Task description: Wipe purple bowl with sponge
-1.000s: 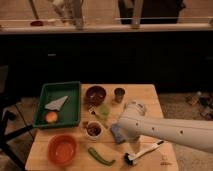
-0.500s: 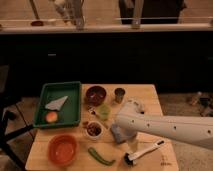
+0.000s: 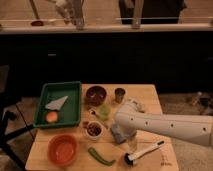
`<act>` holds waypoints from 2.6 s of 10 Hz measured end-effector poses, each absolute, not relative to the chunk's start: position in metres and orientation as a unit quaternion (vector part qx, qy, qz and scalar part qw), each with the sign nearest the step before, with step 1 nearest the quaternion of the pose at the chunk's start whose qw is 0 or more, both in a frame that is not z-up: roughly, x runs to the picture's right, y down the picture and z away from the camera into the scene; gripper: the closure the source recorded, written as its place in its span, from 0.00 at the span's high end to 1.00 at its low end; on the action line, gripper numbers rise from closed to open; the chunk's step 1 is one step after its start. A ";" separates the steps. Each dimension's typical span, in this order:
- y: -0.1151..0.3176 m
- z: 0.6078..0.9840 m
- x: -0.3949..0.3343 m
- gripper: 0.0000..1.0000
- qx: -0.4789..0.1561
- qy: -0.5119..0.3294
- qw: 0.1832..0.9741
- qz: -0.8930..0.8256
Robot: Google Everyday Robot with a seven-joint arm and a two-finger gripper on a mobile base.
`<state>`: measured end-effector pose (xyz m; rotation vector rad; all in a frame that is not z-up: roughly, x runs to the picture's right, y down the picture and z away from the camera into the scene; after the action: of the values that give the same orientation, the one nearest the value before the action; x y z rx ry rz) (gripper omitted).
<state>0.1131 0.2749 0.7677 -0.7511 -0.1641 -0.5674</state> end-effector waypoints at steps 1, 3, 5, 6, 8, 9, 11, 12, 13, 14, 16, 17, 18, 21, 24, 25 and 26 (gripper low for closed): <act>0.275 0.767 0.112 0.80 -0.360 -0.079 0.889 -0.273; 0.273 0.766 0.116 0.80 -0.355 -0.070 0.903 -0.233; 0.271 0.768 0.112 0.80 -0.348 -0.064 0.913 -0.205; 0.270 0.769 0.110 0.80 -0.343 -0.061 0.918 -0.192; 0.269 0.772 0.105 0.80 -0.331 -0.057 0.925 -0.175; 0.268 0.775 0.103 0.80 -0.322 -0.049 0.933 -0.153; 0.269 0.780 0.102 0.80 -0.321 -0.033 0.942 -0.098; 0.269 0.783 0.101 0.80 -0.322 -0.025 0.944 -0.064; 0.270 0.786 0.102 0.80 -0.323 -0.020 0.945 -0.040; 0.270 0.787 0.102 0.80 -0.324 -0.018 0.945 -0.024; 0.270 0.788 0.106 0.80 -0.325 -0.005 0.945 0.027; 0.270 0.786 0.111 0.80 -0.323 0.007 0.944 0.062; 0.269 0.784 0.116 0.80 -0.320 0.019 0.942 0.096; 0.270 0.781 0.114 0.80 -0.320 0.043 0.936 0.139; 0.271 0.788 0.099 0.80 -0.328 0.046 0.931 0.150; 0.272 0.791 0.096 0.80 -0.331 0.044 0.929 0.156; 0.273 0.796 0.093 0.80 -0.335 0.035 0.927 0.167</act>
<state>0.0929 0.2728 0.7959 -0.6860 0.0727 0.3429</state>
